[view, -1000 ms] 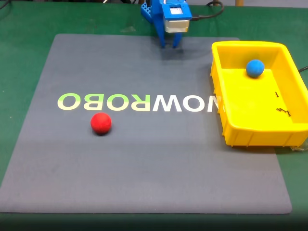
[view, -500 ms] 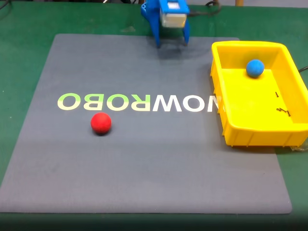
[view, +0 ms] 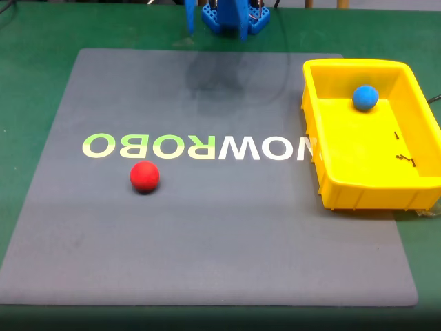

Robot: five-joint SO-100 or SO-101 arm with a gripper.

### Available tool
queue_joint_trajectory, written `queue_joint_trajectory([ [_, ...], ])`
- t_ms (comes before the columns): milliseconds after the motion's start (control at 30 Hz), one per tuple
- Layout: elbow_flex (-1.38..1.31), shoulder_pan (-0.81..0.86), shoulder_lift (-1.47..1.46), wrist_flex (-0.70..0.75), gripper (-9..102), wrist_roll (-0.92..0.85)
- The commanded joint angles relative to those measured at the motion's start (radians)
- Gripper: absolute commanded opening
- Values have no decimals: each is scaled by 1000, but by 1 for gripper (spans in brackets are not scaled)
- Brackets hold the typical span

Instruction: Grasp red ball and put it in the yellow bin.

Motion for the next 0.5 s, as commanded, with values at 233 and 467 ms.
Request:
queue_joint_trajectory([
  [233, -120, 60, -463, -451, 34, 38],
  [467, -275, 77, -770, -584, 34, 64],
])
